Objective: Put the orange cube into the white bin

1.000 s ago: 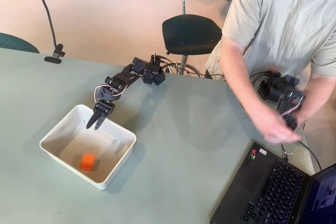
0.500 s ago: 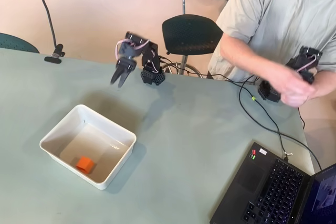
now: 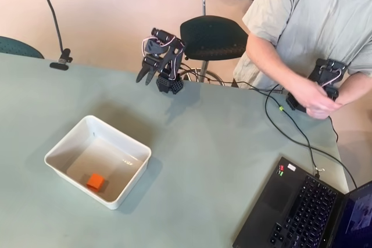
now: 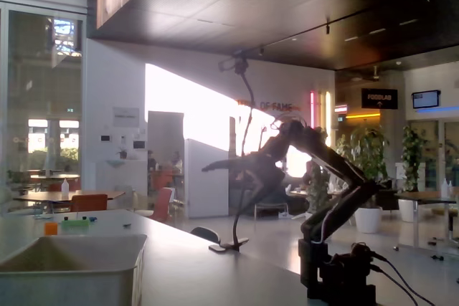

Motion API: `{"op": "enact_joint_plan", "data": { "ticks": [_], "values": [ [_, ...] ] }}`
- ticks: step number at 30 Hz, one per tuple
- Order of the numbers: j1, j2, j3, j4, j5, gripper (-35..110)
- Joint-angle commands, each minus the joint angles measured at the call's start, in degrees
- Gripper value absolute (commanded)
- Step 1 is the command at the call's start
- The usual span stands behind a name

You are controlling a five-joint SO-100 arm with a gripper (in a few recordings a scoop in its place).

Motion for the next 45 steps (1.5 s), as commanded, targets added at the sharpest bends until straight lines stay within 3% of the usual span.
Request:
{"op": "enact_joint_plan", "data": {
  "ticks": [1, 5, 10, 26, 38, 45],
  "values": [
    [-4.1, 10.3, 16.9, -15.2, 0.1, 70],
    [-9.4, 23.6, 33.9, -23.9, 0.3, 70],
    [-11.3, 33.2, 46.5, -24.0, 0.4, 70],
    [-10.1, 33.2, 51.4, -17.5, 0.6, 67],
    [-7.0, 33.7, 53.4, -17.5, 6.4, 13],
    [-5.4, 34.0, 56.3, -17.5, 6.4, 1]
  ]
}}
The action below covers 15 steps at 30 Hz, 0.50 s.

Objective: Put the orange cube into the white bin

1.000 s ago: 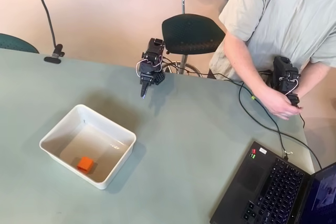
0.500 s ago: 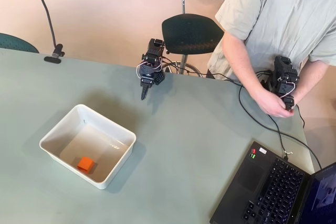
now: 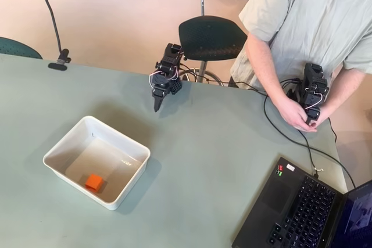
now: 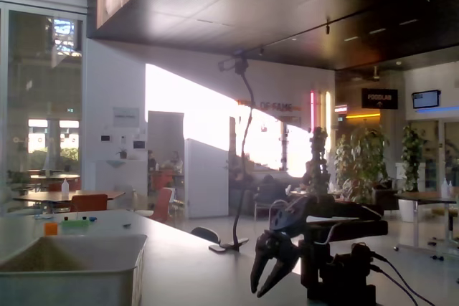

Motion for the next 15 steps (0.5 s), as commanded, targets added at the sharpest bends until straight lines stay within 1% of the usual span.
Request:
{"op": "enact_joint_plan", "data": {
  "ticks": [1, 15],
  "values": [
    [0.2, 0.3, 0.3, 0.2, 0.3, 1],
    [0.3, -0.4, 0.7, 0.4, 0.3, 1]
  ]
}}
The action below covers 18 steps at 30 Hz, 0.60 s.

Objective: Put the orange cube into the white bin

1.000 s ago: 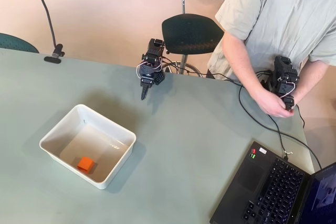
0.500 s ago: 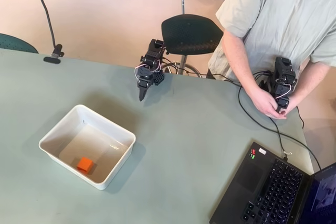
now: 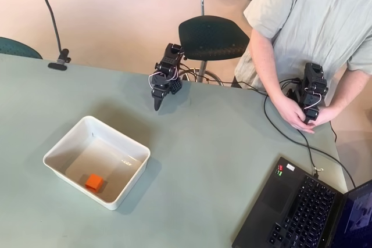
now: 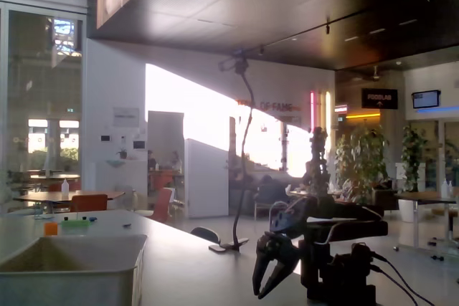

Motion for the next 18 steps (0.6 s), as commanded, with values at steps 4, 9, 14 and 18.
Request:
{"op": "enact_joint_plan", "data": {
  "ticks": [4, 9, 14, 18],
  "values": [
    [0.4, -0.5, -0.2, 0.3, 0.1, 1],
    [0.3, 0.0, -0.1, 0.1, -0.2, 1],
    [0.1, 0.0, -0.1, 0.1, -0.2, 1],
    [0.1, 0.0, -0.1, 0.1, -0.2, 1]
  ]
}}
